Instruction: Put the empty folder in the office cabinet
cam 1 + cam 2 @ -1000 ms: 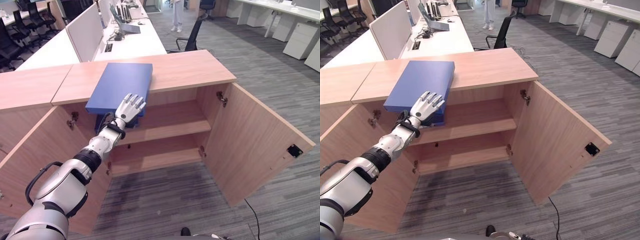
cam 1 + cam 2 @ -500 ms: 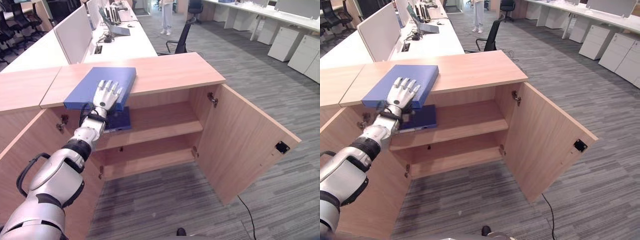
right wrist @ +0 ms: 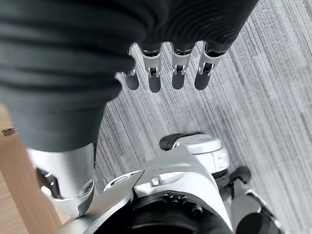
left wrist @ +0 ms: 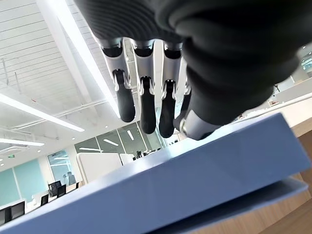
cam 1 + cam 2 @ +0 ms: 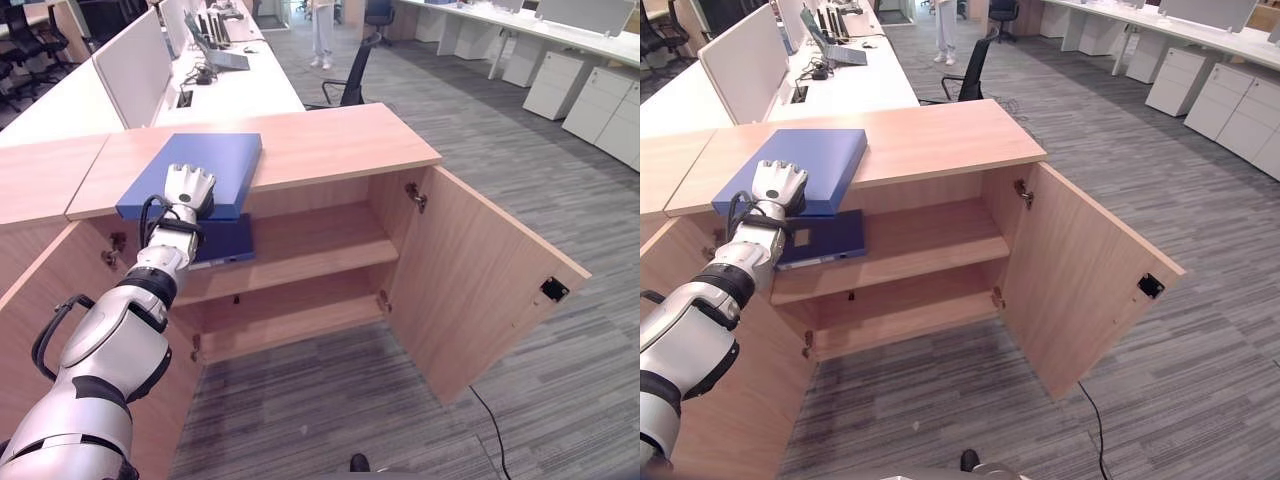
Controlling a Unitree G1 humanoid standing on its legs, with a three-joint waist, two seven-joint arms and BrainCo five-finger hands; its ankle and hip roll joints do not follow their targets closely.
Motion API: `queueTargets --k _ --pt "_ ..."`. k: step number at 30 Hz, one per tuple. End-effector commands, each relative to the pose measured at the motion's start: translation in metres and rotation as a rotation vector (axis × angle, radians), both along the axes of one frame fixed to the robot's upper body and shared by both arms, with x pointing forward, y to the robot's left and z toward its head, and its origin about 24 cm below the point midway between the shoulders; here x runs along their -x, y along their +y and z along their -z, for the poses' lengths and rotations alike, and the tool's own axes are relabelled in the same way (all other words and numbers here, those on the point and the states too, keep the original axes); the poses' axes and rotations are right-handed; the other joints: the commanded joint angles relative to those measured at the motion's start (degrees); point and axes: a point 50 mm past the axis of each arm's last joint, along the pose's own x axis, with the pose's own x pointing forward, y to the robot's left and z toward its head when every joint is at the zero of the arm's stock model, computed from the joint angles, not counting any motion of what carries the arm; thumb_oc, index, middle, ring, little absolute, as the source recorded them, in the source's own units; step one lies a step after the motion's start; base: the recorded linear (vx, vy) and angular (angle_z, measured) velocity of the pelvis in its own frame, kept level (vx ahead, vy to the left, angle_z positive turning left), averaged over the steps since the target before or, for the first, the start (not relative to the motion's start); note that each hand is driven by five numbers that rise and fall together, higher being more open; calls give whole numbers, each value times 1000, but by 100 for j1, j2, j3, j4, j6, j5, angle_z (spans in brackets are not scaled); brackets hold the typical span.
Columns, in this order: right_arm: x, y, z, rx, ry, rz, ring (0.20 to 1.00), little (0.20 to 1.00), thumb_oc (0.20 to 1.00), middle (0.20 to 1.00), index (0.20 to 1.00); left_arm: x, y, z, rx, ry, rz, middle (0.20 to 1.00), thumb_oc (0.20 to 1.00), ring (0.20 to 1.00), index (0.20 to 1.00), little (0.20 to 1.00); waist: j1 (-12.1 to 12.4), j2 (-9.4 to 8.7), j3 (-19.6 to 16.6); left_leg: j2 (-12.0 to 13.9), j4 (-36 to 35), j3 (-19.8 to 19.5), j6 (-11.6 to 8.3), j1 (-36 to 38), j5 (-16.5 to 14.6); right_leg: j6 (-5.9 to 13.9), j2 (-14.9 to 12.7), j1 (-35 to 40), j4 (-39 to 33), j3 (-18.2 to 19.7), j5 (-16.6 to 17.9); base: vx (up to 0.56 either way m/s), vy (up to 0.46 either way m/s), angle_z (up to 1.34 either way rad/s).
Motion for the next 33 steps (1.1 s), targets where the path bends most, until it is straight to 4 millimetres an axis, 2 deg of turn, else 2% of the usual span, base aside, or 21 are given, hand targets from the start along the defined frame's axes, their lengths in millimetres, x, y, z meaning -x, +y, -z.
queueTargets --k 1,6,13,17,25,33 --pt "-5 8 2 -22 -11 5 1000 1000 1000 1000 1000 -6 26 -58 96 -150 -116 200 200 200 200 200 -167 -167 -5 -94 13 -58 -102 101 -357 850 -319 612 21 40 -401 0 0 0" --pt "-2 8 2 -23 -3 8 1000 1000 1000 1000 1000 -3 29 -41 167 -102 -126 200 200 200 200 200 -180 -185 14 -87 13 -42 -97 97 -355 852 -314 598 20 56 -402 0 0 0" --pt "1 8 2 -27 3 21 1000 1000 1000 1000 1000 -2 29 -39 153 -93 -124 200 200 200 200 200 -172 -228 37 -80 13 -55 -100 76 -351 853 -309 576 18 58 -390 0 0 0" --pt "0 8 2 -28 0 22 1000 1000 1000 1000 1000 -2 29 -43 151 -110 -119 200 200 200 200 200 -164 -238 43 -80 13 -58 -102 75 -353 855 -308 575 16 63 -390 0 0 0" --pt "-3 12 3 -31 0 5 1000 1000 1000 1000 1000 -8 16 -69 146 -210 -51 200 200 200 200 200 -125 -212 35 -91 13 -109 -105 111 -369 848 -304 634 17 13 -425 0 0 0" --pt "-6 10 2 -26 -9 5 1000 1000 1000 1000 1000 -9 14 -88 106 -266 -30 200 200 200 200 200 -111 -162 18 -91 13 -115 -113 144 -379 848 -306 660 12 -6 -441 0 0 0"
